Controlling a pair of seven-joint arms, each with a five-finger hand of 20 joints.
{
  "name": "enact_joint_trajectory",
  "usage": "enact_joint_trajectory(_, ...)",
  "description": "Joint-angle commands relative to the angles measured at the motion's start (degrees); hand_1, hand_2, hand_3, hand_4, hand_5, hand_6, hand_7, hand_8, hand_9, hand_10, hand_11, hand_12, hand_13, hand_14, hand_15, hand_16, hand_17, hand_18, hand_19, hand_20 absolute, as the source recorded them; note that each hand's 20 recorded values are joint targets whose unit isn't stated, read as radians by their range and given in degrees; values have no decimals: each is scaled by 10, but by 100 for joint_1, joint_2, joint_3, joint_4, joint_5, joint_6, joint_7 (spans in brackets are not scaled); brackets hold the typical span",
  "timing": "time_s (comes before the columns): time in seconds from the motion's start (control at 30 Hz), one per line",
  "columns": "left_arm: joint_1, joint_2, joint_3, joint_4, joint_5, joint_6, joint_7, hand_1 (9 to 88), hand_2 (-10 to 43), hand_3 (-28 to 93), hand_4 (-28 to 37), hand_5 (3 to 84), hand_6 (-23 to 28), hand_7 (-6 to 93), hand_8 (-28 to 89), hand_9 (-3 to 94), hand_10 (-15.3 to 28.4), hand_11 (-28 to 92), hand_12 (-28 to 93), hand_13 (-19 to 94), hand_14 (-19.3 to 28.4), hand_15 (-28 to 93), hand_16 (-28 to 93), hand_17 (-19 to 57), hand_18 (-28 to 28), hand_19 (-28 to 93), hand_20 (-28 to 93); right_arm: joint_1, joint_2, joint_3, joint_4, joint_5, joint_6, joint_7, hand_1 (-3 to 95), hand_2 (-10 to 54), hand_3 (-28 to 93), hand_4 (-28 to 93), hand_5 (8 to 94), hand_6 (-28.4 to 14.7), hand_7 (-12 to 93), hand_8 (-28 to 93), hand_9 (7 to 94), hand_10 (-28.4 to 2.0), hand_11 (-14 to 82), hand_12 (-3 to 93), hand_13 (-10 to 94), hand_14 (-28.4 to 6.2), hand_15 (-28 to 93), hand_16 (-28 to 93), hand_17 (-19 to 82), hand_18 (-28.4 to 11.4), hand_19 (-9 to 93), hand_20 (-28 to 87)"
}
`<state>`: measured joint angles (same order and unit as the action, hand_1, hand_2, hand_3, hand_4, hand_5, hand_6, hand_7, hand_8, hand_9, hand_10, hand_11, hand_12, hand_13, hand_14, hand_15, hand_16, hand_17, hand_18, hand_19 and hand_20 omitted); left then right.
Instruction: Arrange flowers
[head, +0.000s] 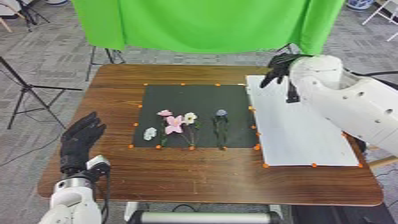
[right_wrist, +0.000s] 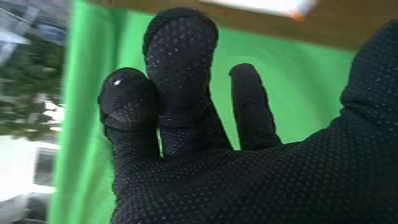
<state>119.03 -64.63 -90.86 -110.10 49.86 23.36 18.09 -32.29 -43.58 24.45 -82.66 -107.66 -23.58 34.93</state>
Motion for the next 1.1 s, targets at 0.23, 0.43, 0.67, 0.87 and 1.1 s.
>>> enact_joint_trajectory(0.23, 0, 9, 92, 11, 75, 27, 175, 452, 54, 705, -149, 491, 13, 205, -104, 425, 123, 245, 100, 395, 160, 290, -30, 163, 131, 194, 250, -774, 205, 536, 520, -106, 583, 523, 206, -95, 642, -131, 379, 8, 78, -60, 504, -207, 59, 105, 840, -74, 584, 268, 555, -185, 932, 409)
enact_joint_trajectory(0.43, -41, 7, 81, 82, 395, 100, 239, 618, 27, 651, -122, 463, 13, 221, -109, 404, 117, 248, 103, 394, 119, 217, -34, 256, 105, 112, 333, -1033, 203, 577, 534, -108, 996, 578, 279, -94, 670, -144, 420, 10, 108, -75, 566, -183, 72, 110, 870, -56, 579, 267, 585, -171, 932, 416)
enact_joint_trajectory(0.67, -16, 19, 143, 25, 381, 152, 243, 654, 21, 632, -104, 446, 9, 241, -113, 385, 110, 251, 104, 384, 116, 202, -18, 278, 101, 59, 373, -1281, 73, 661, 676, -155, 1256, 551, 344, -74, 697, -168, 450, 28, 141, -96, 621, -173, 79, 111, 919, -26, 540, 270, 629, -149, 932, 402)
enact_joint_trajectory(0.87, -55, 14, 218, 18, 298, 169, 274, 619, 14, 647, -108, 451, 6, 251, -121, 387, 111, 261, 99, 383, 117, 212, -18, 269, 103, 58, 381, -1405, 73, 525, 739, -266, 1854, 453, 399, -55, 694, -187, 510, 38, 172, -119, 665, -149, 87, 110, 935, -17, 539, 276, 643, -146, 932, 401)
enact_joint_trajectory(1.1, -26, -10, 184, 17, 230, 165, 276, 593, 12, 659, -112, 459, 9, 245, -125, 392, 114, 265, 94, 384, 120, 222, -22, 262, 105, 62, 382, -1461, 165, 310, 708, -356, 2989, 284, 537, -33, 615, -218, 738, 13, 190, 0, 845, -102, 129, 130, 937, -14, 599, 230, 674, -141, 932, 418)
